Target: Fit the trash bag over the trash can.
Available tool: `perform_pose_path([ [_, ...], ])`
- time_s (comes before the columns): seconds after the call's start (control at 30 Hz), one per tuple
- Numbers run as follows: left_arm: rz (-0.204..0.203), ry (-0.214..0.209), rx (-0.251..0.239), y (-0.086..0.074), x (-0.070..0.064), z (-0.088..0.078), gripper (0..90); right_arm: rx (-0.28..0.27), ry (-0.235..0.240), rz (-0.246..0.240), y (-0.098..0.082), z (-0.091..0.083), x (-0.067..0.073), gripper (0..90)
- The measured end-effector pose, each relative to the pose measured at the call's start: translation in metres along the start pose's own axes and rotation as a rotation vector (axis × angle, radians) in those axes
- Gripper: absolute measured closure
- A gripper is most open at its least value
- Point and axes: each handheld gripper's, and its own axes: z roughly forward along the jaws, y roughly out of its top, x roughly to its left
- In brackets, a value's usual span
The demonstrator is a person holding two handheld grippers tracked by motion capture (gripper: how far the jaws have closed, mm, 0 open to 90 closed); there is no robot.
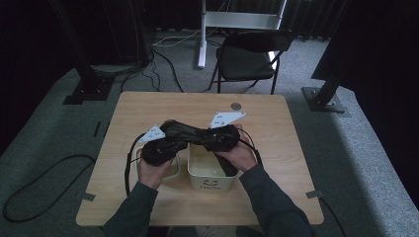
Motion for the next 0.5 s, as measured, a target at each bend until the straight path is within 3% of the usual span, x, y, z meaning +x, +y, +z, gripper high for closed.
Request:
perform_pose_path([
  [0.07, 0.001, 0.006, 0.001, 0.000, 0.000, -0.001, 90.0, 0.025, -0.006, -0.011, 0.001, 0.003, 0.000, 78.5],
  [0.17, -0.003, 0.013, -0.001, -0.001, 0.002, -0.003, 90.0, 0.013, -0.017, -0.007, 0.000, -0.002, -0.001, 86.9],
  [0.5, -0.005, 0.046, 0.006, -0.005, 0.007, -0.014, 90.0, -0.051, -0.062, 0.047, -0.010, -0.036, -0.015, 88.3],
])
